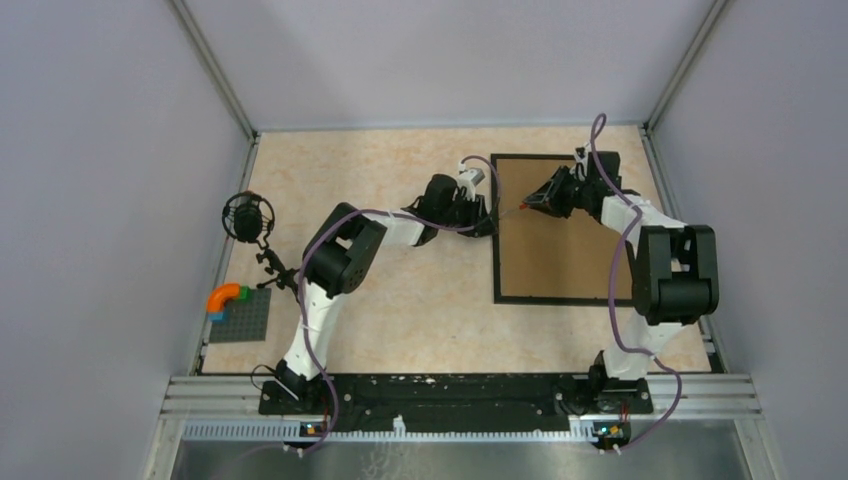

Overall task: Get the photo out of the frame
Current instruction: Release the photo frame item from the photo frame.

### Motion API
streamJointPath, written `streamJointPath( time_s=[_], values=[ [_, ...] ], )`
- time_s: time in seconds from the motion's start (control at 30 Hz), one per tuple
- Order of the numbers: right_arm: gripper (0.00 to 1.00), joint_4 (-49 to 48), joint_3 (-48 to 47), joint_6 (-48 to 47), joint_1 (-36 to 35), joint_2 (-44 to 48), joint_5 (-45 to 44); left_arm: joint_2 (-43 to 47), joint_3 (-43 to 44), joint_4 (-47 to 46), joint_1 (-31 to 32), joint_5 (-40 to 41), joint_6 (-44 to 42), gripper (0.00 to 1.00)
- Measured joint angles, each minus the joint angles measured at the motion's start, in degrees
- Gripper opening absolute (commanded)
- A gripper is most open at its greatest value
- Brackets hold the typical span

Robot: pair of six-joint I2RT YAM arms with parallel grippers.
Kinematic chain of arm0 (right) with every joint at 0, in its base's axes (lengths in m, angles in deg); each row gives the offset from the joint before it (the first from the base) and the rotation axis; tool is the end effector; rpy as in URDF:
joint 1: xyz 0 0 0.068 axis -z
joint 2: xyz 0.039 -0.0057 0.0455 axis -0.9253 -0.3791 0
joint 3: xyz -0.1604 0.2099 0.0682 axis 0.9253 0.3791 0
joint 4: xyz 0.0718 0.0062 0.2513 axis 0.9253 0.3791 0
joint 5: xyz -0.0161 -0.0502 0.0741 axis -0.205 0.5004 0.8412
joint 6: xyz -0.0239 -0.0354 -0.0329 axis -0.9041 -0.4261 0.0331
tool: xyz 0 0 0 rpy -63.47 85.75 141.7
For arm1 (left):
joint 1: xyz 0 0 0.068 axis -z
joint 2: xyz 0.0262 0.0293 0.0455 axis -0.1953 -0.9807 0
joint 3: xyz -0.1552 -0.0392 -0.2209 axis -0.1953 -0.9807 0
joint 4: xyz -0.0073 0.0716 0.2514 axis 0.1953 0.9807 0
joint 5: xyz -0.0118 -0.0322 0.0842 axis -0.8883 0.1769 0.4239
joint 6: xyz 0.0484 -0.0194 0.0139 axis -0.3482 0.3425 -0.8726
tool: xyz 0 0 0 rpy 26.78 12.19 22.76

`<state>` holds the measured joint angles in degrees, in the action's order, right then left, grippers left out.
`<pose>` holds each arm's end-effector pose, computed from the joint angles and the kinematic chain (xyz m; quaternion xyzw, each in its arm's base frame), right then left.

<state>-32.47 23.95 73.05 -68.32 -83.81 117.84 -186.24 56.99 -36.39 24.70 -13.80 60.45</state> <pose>0.3699 0.0223 0.2067 0.1687 0.8720 0.3579 0.2883 0.3852 -0.3010 0.1254 0.2030 0.8142 -0.4424 0.3164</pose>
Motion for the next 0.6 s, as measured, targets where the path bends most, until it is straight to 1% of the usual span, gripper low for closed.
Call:
streamJointPath(
  time_s=[0.13,0.6],
  values=[
    [0.0,-1.0,0.0,0.7,0.0,-2.3,0.9,-0.6,-0.2,-1.7,-0.5,-1.7,0.7,0.35],
    [0.0,-2.4,0.0,1.2,1.9,-5.1,1.3,-1.2,-0.3,-3.1,-0.8,-2.6,2.6,0.34]
  ],
)
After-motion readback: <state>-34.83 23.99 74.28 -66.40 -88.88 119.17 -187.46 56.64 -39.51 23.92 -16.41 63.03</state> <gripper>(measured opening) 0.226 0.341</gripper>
